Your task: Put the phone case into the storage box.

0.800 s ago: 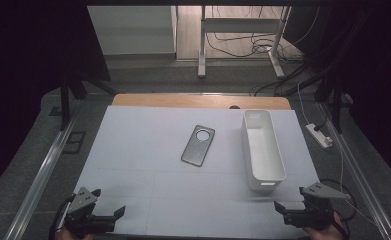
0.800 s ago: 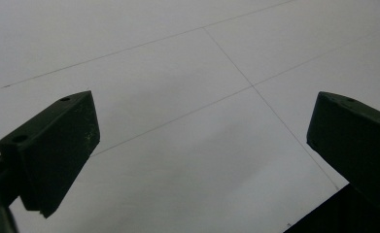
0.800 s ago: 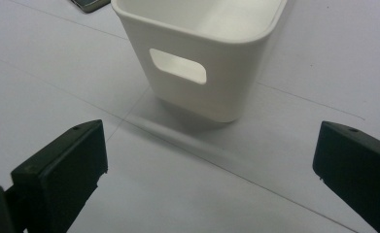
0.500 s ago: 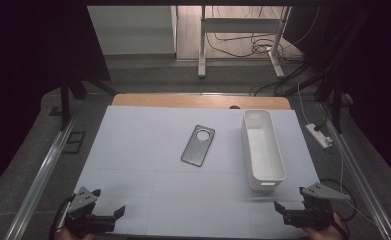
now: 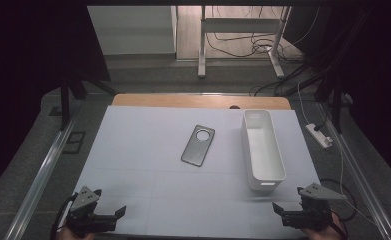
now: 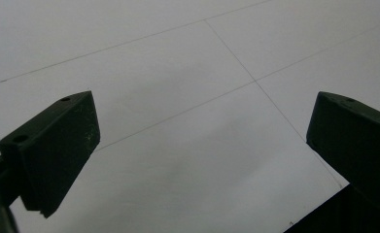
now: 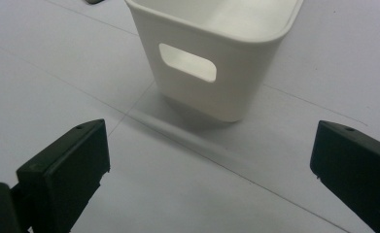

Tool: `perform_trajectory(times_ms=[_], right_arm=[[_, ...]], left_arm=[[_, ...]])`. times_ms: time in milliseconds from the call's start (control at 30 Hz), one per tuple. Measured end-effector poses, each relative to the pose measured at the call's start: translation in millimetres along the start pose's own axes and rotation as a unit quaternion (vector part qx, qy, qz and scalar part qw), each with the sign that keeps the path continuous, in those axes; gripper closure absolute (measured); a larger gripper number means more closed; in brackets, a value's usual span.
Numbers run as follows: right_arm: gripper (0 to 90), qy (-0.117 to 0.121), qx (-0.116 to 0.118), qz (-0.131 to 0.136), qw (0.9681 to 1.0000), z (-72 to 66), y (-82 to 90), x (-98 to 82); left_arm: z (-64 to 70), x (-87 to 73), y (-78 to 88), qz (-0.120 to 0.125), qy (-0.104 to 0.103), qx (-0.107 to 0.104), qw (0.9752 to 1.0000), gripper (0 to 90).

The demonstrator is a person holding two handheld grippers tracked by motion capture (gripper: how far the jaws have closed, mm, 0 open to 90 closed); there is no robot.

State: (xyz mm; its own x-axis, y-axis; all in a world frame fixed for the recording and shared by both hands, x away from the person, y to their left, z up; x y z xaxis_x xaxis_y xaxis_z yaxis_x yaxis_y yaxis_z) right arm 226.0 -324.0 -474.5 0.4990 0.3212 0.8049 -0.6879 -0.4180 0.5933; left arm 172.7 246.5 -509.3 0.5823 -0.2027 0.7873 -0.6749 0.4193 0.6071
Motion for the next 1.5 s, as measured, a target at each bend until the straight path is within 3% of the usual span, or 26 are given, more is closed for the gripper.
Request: perform_trajectory(times_ms=[133, 233, 567, 700, 1033, 1500], right_arm=[[1.0, 0.000, 0.000, 0.000, 1.0000, 0.0, 0.0, 0.0], [1.0, -0.002, 0.001, -0.001, 1.0000, 0.2, -0.2, 0.1], [1.0, -0.004, 0.003, -0.005, 1.0000, 0.6, -1.2, 0.3], [1.0, -0.006, 0.003, -0.003, 1.0000, 1.2, -0.9, 0.2], [1.0, -0.005, 0.004, -0.008, 0.9999, 1.3, -1.7, 0.3], [1.0, -0.007, 0.004, -0.007, 0.9999, 1.7, -1.9, 0.2]], left_arm=[[-0.5, 1.1, -1.1, -0.006, 0.000, -0.001, 1.0000, 0.0], [-2.5, 3.5, -3.3, 0.001, 0.010, -0.013, 0.9999, 0.0], [-1.0, 13.3, -14.6, -0.007, 0.006, -0.019, 0.9998, 0.0], [-1.1, 19.3, -22.0, -0.017, -0.005, -0.022, 0.9996, 0.0], [-5.0, 31.2, -36.6, -0.027, -0.001, -0.036, 0.9990, 0.1], [-4.5, 56.7, -62.7, -0.051, -0.028, -0.048, 0.9971, 0.1]])
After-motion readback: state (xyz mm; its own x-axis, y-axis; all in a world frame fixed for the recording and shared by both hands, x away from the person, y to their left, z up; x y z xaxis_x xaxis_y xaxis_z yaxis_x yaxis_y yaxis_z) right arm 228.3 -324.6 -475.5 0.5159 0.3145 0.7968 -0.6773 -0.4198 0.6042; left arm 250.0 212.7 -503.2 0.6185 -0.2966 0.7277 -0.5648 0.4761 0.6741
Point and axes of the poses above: each handheld gripper's, and its own axes: y roughly backward along the jaws, x roughly out of its top, z roughly to its right, the point moved 1 cm from there along -y, roughly forward along the jaws, and after that the axes turned 5 degrees about z, right-handed, at the moved point
